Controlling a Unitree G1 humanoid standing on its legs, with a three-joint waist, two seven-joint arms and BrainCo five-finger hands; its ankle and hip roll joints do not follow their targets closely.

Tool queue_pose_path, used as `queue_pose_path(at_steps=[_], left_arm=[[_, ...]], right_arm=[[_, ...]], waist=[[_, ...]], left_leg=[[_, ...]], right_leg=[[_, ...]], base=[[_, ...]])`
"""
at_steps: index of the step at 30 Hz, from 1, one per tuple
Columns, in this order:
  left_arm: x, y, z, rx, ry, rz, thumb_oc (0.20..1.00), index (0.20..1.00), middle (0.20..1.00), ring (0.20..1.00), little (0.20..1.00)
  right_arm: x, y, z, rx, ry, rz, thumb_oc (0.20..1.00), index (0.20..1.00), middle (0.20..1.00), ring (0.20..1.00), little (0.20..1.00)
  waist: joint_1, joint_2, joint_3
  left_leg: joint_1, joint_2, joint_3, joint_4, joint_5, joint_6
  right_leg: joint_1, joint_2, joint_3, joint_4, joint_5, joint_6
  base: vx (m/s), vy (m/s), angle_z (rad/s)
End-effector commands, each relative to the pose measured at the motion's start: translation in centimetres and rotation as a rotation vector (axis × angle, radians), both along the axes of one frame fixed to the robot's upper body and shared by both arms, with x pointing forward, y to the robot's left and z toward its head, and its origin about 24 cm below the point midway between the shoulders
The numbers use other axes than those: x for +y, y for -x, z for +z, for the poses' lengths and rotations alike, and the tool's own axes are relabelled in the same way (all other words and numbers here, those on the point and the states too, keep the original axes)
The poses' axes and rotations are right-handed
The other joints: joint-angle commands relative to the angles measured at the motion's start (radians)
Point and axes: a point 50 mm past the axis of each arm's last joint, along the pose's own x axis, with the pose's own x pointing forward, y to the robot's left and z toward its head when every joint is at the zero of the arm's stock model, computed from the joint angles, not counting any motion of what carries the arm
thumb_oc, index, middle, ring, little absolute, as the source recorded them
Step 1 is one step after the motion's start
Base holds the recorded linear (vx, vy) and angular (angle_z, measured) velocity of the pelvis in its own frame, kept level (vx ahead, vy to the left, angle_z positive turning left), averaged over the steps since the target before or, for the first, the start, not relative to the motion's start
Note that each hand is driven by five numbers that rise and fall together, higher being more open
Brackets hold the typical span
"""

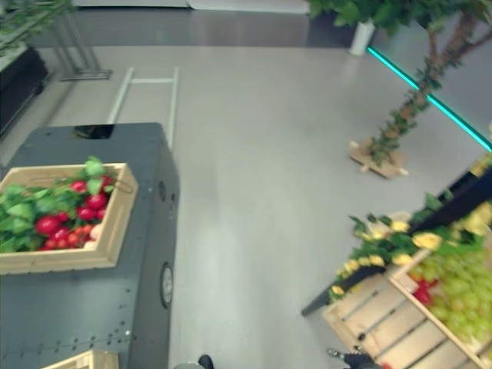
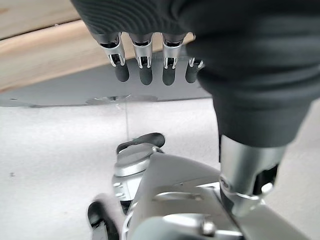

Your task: Pick up the fruits from the basket on one side to the basket on the other side

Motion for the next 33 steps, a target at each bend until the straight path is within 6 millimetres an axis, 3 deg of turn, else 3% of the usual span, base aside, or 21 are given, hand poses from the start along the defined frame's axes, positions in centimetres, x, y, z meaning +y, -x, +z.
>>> queue_pose_path(at_steps=[1, 2, 4, 5, 7, 8, 9, 12, 14, 15, 16, 17, 19, 20, 22, 23, 26, 30, 33], left_arm=[[0.8, -0.7, 0.3, -0.021, -0.065, -0.007, 1.000, 1.000, 1.000, 1.000, 1.000], [0.8, -0.7, 0.3, -0.021, -0.065, -0.007, 1.000, 1.000, 1.000, 1.000, 1.000], [1.3, -1.9, 0.7, -0.063, -0.087, -0.004, 1.000, 1.000, 1.000, 1.000, 1.000], [1.2, -2.2, 0.7, -0.069, -0.089, -0.021, 1.000, 1.000, 1.000, 1.000, 1.000], [1.4, -2.7, 0.8, -0.086, -0.099, -0.009, 1.000, 1.000, 1.000, 1.000, 1.000], [1.5, -3.4, 1.0, -0.097, -0.103, -0.024, 1.000, 1.000, 1.000, 1.000, 1.000], [1.5, -4.2, 1.1, -0.115, -0.107, -0.033, 1.000, 1.000, 1.000, 1.000, 1.000], [1.6, -4.3, 1.2, -0.119, -0.108, -0.024, 1.000, 1.000, 1.000, 1.000, 1.000], [2.0, -4.2, 1.3, -0.122, -0.117, 0.007, 1.000, 1.000, 1.000, 1.000, 1.000], [2.3, -3.6, 1.2, -0.105, -0.125, 0.031, 1.000, 1.000, 1.000, 1.000, 1.000], [2.3, -3.6, 1.2, -0.105, -0.126, 0.031, 1.000, 1.000, 1.000, 1.000, 1.000], [2.4, -2.8, 1.1, -0.083, -0.123, 0.067, 1.000, 1.000, 1.000, 1.000, 1.000], [2.5, -3.2, 1.2, -0.093, -0.130, 0.093, 1.000, 1.000, 1.000, 1.000, 1.000], [2.5, -3.2, 1.2, -0.094, -0.130, 0.093, 1.000, 1.000, 1.000, 1.000, 1.000], [2.1, -3.6, 1.1, -0.100, -0.121, 0.100, 1.000, 1.000, 1.000, 1.000, 1.000], [1.7, -4.0, 1.0, -0.111, -0.110, 0.105, 1.000, 1.000, 1.000, 1.000, 1.000], [1.4, -3.5, 0.8, -0.101, -0.101, 0.097, 1.000, 1.000, 1.000, 1.000, 1.000], [1.2, -2.7, 0.6, -0.069, -0.094, 0.083, 1.000, 1.000, 1.000, 1.000, 1.000], [1.0, -2.1, 0.4, -0.042, -0.086, 0.076, 1.000, 1.000, 1.000, 1.000, 1.000]], right_arm=[[-0.4, -1.1, 0.4, -0.050, 0.021, 0.004, 1.000, 1.000, 1.000, 1.000, 1.000], [-0.4, -1.1, 0.4, -0.050, 0.021, 0.004, 1.000, 1.000, 1.000, 1.000, 1.000], [-0.1, -1.3, 0.5, -0.089, 0.011, 0.050, 1.000, 1.000, 1.000, 1.000, 1.000], [0.1, -1.8, 0.6, -0.109, 0.007, 0.067, 1.000, 1.000, 1.000, 1.000, 1.000], [-0.1, -2.2, 0.8, -0.128, 0.014, 0.088, 1.000, 1.000, 1.000, 1.000, 1.000], [-0.5, -2.4, 1.0, -0.134, 0.020, 0.081, 1.000, 1.000, 1.000, 1.000, 1.000], [-0.6, -2.7, 1.1, -0.142, 0.029, 0.087, 1.000, 1.000, 1.000, 1.000, 1.000], [-0.4, -3.2, 1.2, -0.155, 0.028, 0.111, 1.000, 1.000, 1.000, 1.000, 1.000], [0.2, -4.5, 1.6, -0.186, 0.029, 0.164, 1.000, 1.000, 1.000, 1.000, 1.000], [0.7, -5.8, 1.9, -0.207, 0.033, 0.229, 1.000, 1.000, 1.000, 1.000, 1.000], [0.7, -5.8, 1.9, -0.207, 0.033, 0.229, 1.000, 1.000, 1.000, 1.000, 1.000], [1.0, -6.9, 2.3, -0.235, 0.034, 0.270, 1.000, 1.000, 1.000, 1.000, 1.000], [0.8, -8.2, 3.0, -0.271, 0.059, 0.281, 1.000, 1.000, 1.000, 1.000, 1.000], [0.8, -8.2, 3.0, -0.271, 0.059, 0.281, 1.000, 1.000, 1.000, 1.000, 1.000], [0.2, -8.8, 3.5, -0.289, 0.086, 0.284, 1.000, 1.000, 1.000, 1.000, 1.000], [-0.5, -9.6, 4.2, -0.299, 0.119, 0.295, 1.000, 1.000, 1.000, 1.000, 1.000], [-0.5, -9.6, 4.2, -0.294, 0.114, 0.295, 1.000, 1.000, 1.000, 1.000, 1.000], [-0.6, -9.3, 4.0, -0.280, 0.113, 0.297, 1.000, 1.000, 1.000, 1.000, 1.000], [-1.0, -7.9, 3.4, -0.257, 0.093, 0.240, 1.000, 1.000, 1.000, 1.000, 1.000]], waist=[[-0.008, 0.047, -0.010], [-0.008, 0.047, -0.011], [0.002, 0.041, -0.003], [-0.009, 0.035, -0.007], [-0.030, 0.023, 0.003], [-0.034, 0.022, 0.006], [-0.026, 0.019, 0.008], [-0.018, 0.007, 0.004], [0.004, -0.004, 0.001], [0.026, -0.009, -0.001], [0.025, -0.009, -0.002], [0.039, -0.010, 0.003], [0.046, -0.004, 0.011], [0.043, -0.005, 0.009], [0.029, -0.005, 0.008], [0.029, -0.015, 0.001], [0.040, -0.021, -0.027], [0.016, -0.010, -0.063], [-0.013, 0.007, -0.089]], left_leg=[[-0.024, -0.102, -0.157, -0.028, -0.010, 0.002], [-0.025, -0.102, -0.158, -0.028, -0.010, 0.002], [-0.037, -0.098, -0.273, -0.033, -0.002, -0.034], [-0.059, -0.103, -0.305, -0.030, 0.021, -0.039], [-0.066, -0.130, -0.404, -0.023, 0.027, -0.057], [-0.075, -0.141, -0.472, -0.014, 0.024, -0.060], [-0.081, -0.147, -0.534, -0.001, 0.015, -0.073], [-0.087, -0.149, -0.561, 0.007, 0.012, -0.082], [-0.087, -0.125, -0.583, 0.006, 0.013, -0.104], [-0.095, -0.080, -0.578, -0.003, 0.030, -0.134], [-0.096, -0.081, -0.579, -0.003, 0.031, -0.134], [-0.114, -0.009, -0.548, -0.028, 0.073, -0.170], [-0.155, 0.056, -0.496, -0.069, 0.148, -0.202], [-0.159, 0.054, -0.499, -0.071, 0.152, -0.201], [-0.192, 0.091, -0.349, -0.061, 0.176, -0.193], [-0.179, 0.115, -0.202, 0.005, 0.124, -0.198], [-0.118, 0.087, -0.152, 0.064, 0.061, -0.191], [-0.043, 0.095, -0.104, 0.062, 0.061, -0.203], [0.009, 0.090, -0.090, 0.002, 0.039, -0.197]], right_leg=[[-0.209, 0.115, 0.162, 0.011, 0.033, 0.091], [-0.209, 0.115, 0.162, 0.011, 0.033, 0.091], [-0.202, 0.124, 0.219, -0.176, -0.007, 0.063], [-0.224, 0.140, 0.301, -0.260, 0.012, 0.047], [-0.243, 0.208, 0.556, -0.360, 0.021, 0.058], [-0.241, 0.218, 0.630, -0.373, 0.023, 0.061], [-0.223, 0.197, 0.611, -0.405, 0.050, 0.057], [-0.196, 0.193, 0.584, -0.433, 0.051, 0.056], [-0.177, 0.208, 0.542, -0.443, 0.054, 0.043], [-0.146, 0.232, 0.488, -0.470, 0.052, 0.039], [-0.146, 0.231, 0.487, -0.471, 0.052, 0.039], [-0.116, 0.281, 0.456, -0.513, 0.034, 0.023], [-0.104, 0.319, 0.415, -0.562, 0.025, 0.014], [-0.107, 0.317, 0.412, -0.563, 0.027, 0.014], [-0.095, 0.322, 0.364, -0.606, 0.026, 0.014], [-0.095, 0.312, 0.303, -0.609, 0.017, 0.017], [-0.107, 0.289, 0.227, -0.609, 0.042, 0.010], [-0.121, 0.275, 0.157, -0.608, 0.053, 0.003], [-0.109, 0.245, 0.074, -0.591, 0.068, -0.004]], base=[[0.05, 0.046, 0.55], [0.08, -0.092, 0.69], [0.01, -0.281, 0.86], [0.01, -0.248, 1.50], [0.11, -0.238, 2.02], [0.22, -0.398, 2.25], [0.18, -0.314, 1.98], [0.12, -0.234, 2.03], [0.13, -0.415, 1.03], [0.11, -0.436, 0.59], [0.06, -0.609, 0.82], [-0.03, -0.445, 0.60], [-0.09, -0.406, 1.09], [-0.10, -0.185, 1.41], [-0.10, -0.248, 0.96], [-0.12, -0.368, 0.85], [-0.09, -0.180, 1.07], [-0.07, -0.052, 0.99], [-0.09, 0.029, 1.26]])
